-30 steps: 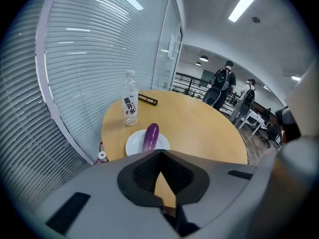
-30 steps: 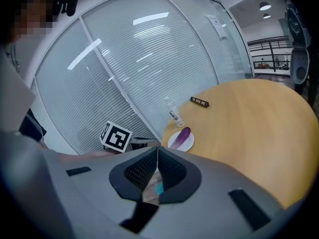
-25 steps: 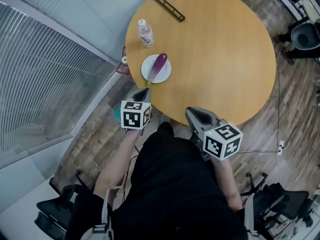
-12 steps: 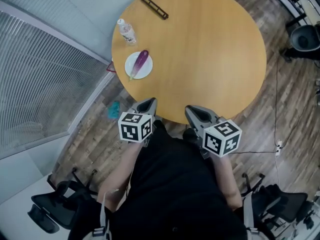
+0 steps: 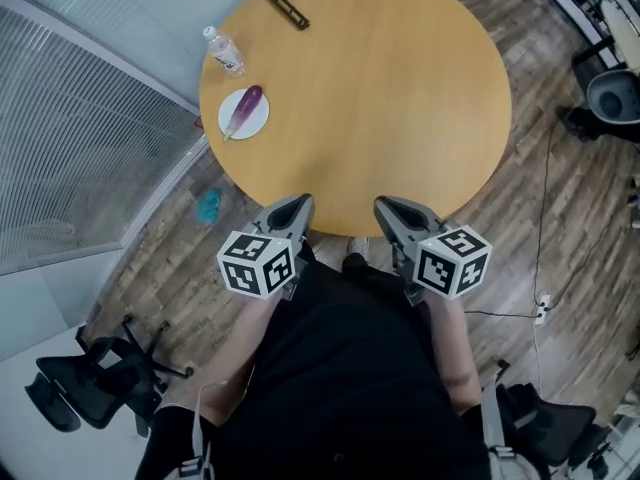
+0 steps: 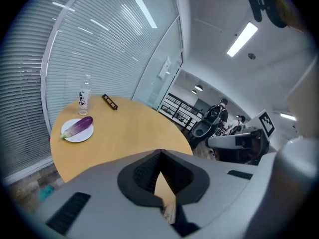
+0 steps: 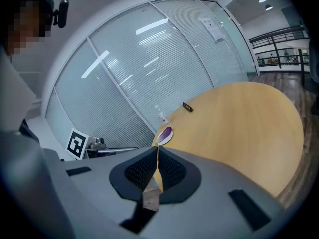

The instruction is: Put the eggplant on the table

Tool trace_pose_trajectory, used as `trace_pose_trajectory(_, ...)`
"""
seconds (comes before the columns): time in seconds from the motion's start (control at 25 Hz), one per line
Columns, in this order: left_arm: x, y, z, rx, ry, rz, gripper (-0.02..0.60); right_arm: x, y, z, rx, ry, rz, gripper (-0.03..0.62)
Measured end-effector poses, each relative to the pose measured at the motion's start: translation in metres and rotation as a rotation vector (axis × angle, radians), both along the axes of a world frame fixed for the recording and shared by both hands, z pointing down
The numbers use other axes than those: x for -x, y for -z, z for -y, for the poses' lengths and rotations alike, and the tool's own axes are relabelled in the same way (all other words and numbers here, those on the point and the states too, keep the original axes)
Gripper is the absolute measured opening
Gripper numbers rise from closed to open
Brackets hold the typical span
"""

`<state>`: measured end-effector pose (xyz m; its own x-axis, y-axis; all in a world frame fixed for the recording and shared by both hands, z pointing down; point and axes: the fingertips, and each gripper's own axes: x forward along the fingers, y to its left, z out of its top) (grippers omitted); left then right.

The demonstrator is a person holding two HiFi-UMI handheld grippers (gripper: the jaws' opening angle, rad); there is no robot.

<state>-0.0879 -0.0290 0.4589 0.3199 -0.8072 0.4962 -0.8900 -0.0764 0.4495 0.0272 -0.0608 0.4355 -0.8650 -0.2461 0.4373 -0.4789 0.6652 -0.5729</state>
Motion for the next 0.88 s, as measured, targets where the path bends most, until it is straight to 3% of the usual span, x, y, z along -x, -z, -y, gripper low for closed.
trace_pose_trajectory(0.28,-0.056,0.018,-0.011,-0.087,0.049,-0.082,0.011,-0.036,0.009,0.001,-0.029,0.141,0.068,0.018)
trace_pose_trajectory(0.44,-0.069,0.032,-0.01,-0.141,0.045,-0.111,0.011,-0.038,0.025,0.003,-0.085,0.236,0.126,0.018)
trace_pose_trajectory(0.64,-0.079,0.058,-0.013,-0.208,0.009,-0.115,0.011,-0.046,0.046,0.005,-0.153,0.273,0.206,0.017)
trace_pose_trajectory(0.88,-0.083,0.07,-0.023,-0.24,-0.068,-0.113,0.011,-0.041,0.044,0.002,-0.177,0.295,0.214,0.017)
